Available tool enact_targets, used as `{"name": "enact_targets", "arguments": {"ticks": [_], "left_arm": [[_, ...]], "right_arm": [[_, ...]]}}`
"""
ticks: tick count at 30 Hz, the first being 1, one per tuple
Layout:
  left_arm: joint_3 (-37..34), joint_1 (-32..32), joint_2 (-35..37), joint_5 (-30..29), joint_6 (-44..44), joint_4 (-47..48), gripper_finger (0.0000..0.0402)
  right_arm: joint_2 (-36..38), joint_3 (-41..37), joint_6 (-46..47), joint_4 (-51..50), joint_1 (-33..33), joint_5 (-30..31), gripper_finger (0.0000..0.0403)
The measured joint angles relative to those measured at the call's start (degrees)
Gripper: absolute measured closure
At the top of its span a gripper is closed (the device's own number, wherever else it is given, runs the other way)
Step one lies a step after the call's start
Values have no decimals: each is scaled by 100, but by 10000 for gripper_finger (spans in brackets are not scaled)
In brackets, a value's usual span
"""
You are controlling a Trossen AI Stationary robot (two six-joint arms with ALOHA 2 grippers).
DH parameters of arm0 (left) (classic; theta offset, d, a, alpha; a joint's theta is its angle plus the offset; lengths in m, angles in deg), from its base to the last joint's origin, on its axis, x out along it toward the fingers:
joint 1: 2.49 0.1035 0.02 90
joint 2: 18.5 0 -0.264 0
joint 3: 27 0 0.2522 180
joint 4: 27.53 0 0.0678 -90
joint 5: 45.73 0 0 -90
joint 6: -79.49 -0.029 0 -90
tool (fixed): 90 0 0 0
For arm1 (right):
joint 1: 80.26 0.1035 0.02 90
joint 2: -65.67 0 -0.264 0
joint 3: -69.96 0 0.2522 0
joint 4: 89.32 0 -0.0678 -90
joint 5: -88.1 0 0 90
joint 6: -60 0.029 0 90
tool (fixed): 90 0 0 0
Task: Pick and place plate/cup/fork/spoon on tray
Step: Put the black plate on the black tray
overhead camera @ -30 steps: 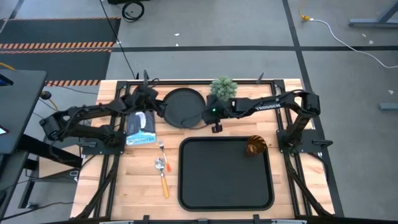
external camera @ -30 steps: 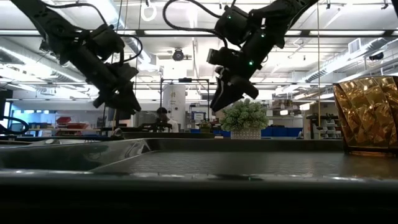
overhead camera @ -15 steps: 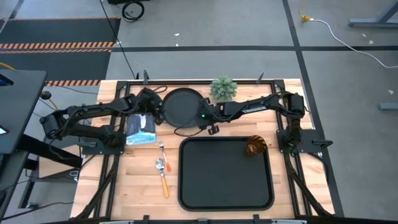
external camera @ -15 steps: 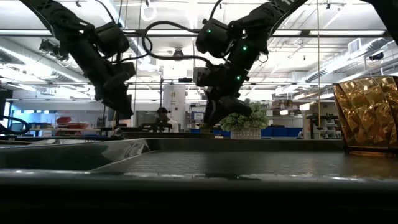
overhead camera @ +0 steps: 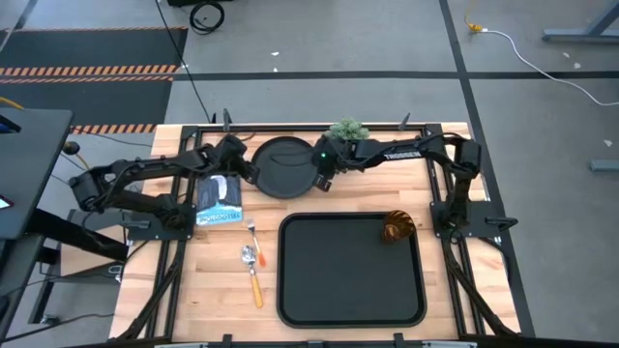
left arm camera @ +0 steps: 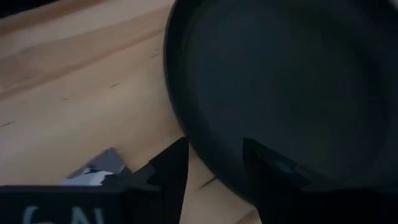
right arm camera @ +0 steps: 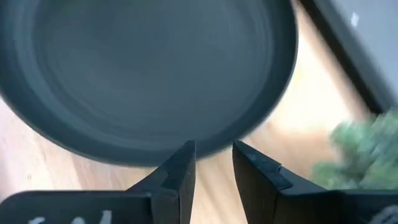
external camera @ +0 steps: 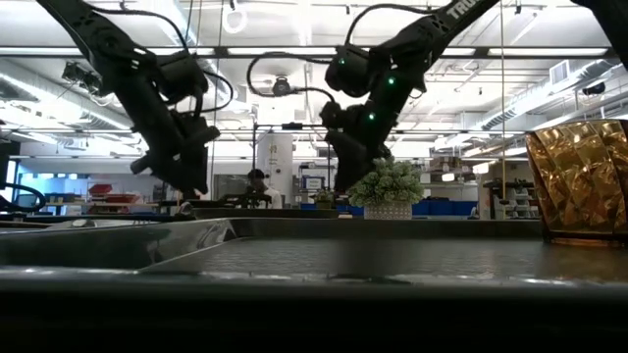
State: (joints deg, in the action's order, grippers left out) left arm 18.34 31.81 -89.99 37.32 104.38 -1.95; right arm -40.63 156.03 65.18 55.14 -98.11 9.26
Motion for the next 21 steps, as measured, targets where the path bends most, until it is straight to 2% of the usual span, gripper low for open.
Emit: {"name": "enact_targets", "arguments": {"ticks": [6, 21], "left_arm": [[-2, -83, -137, -640, 36, -61, 239], [-17, -118, -529, -698, 424, -127, 239]], "right_arm": [[2, -140, 781, 6, -32, 249, 290], [2, -752, 2142, 1039, -174, 240, 291]]}}
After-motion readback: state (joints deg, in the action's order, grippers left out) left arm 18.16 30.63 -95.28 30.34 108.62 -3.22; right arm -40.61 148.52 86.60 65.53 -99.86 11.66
